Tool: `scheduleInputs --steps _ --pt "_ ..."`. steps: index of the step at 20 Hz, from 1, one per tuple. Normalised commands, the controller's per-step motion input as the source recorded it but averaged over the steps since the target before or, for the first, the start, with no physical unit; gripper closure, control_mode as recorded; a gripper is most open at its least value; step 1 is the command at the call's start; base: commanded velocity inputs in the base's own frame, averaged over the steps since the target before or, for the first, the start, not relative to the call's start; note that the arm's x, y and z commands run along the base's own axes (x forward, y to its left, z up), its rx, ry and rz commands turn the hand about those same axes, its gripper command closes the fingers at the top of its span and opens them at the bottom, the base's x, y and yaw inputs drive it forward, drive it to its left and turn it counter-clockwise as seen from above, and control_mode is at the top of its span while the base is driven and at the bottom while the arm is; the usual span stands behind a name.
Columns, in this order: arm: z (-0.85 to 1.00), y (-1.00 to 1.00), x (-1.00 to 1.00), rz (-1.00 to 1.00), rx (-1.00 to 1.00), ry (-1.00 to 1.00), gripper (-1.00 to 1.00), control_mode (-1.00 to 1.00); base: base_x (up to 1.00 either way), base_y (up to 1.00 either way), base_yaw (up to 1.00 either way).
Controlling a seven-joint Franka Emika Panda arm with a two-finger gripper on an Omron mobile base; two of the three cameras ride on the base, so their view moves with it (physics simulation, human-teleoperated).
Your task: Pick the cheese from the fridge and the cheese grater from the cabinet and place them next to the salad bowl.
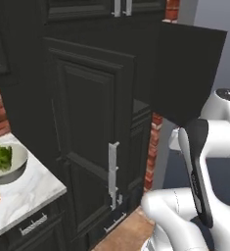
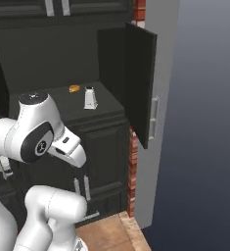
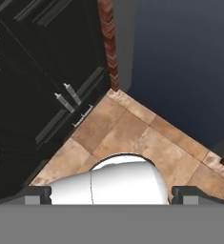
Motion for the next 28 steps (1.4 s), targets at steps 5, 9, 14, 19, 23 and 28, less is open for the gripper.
scheduleInputs --steps 5,9,14,19,23,28 --pt "0.0 0.0 0.0 0.0 0.0 0.0 -1.0 1.0 0.45 -0.39 0.16" --pt "0.0 0.0 0.0 0.0 0.0 0.0 -1.0 1.0 0.27 0.02 0.26" --pt "0.0 0.0 0.0 0.0 0.0 0.0 -1.0 1.0 0.19 0.14 0.39" --pt "0.0 0.0 0.0 0.0 0.0 0.0 -1.0 1.0 0.15 -0.25 0.37" --pt "0.0 0.0 0.0 0.0 0.0 0.0 -1.0 1.0 0.23 -0.13 0.35" --pt "0.0 0.0 0.0 0.0 0.0 0.0 -1.0 1.0 0.27 -0.04 0.42"
